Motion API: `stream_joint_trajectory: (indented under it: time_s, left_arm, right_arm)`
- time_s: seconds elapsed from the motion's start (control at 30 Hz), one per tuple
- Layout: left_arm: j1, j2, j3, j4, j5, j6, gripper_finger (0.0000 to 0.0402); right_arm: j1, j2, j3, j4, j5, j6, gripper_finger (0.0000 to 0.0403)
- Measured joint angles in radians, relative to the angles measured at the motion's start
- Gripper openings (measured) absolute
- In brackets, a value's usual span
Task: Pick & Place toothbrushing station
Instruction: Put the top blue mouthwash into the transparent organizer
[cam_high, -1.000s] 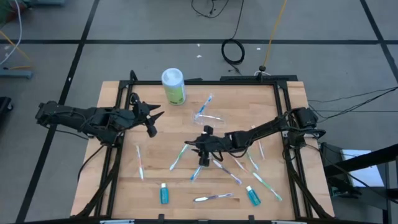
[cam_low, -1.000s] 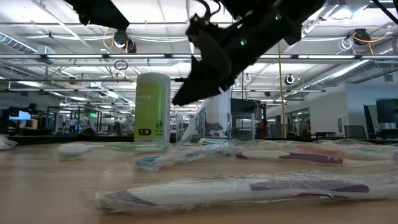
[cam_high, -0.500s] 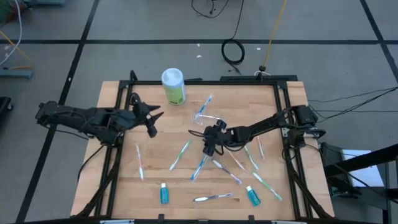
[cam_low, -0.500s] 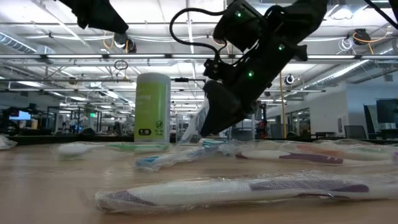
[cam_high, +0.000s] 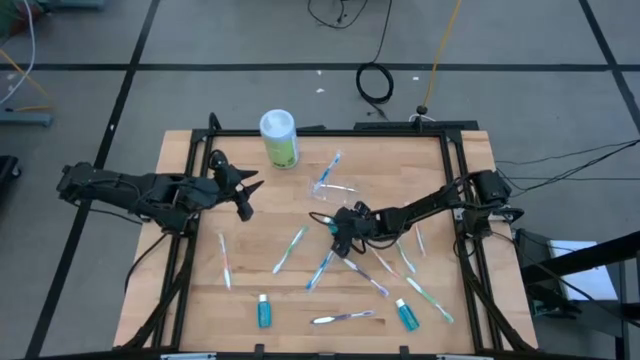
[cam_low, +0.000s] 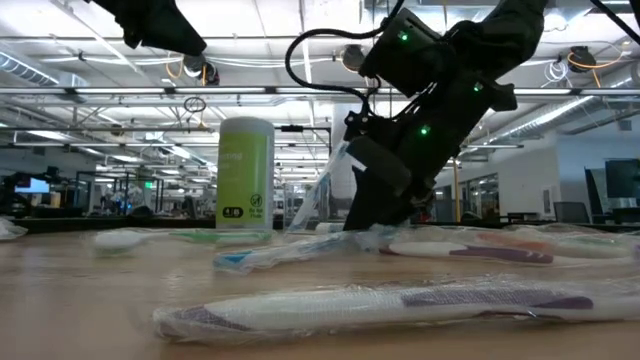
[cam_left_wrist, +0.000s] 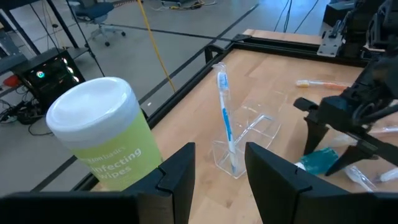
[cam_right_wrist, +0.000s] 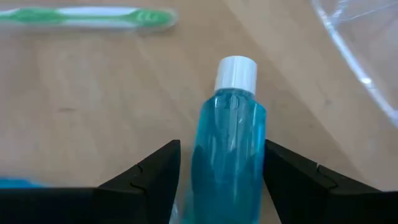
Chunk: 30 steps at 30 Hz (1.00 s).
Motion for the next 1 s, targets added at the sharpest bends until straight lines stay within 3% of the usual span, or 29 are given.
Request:
stream_joint_trajectory:
  time_s: [0.3, 0.53, 0.77, 1.0]
  left_arm:
    - [0.000, 0.000, 0.000, 0.000, 0.000, -0.006, 0.0147]
    - [0.000, 0.006, 0.000, -0.001, 0.000, -0.013, 0.0147]
    - [0.000, 0.007, -0.002, -0.002, 0.002, -0.015, 0.0147]
    - [0.000, 0.007, -0.002, -0.001, 0.002, -0.015, 0.0147]
  right_arm:
    - [0.086, -0.004, 0.000, -0.050, -0.078, -0.035, 0.0201]
    - [0.122, -0.040, -0.008, -0.024, 0.071, -0.104, 0.0201]
    - [0.103, -0.063, -0.005, 0.134, 0.088, -0.225, 0.0201]
    - [0.074, -0.022, -0.003, 0.252, -0.030, -0.390, 0.0201]
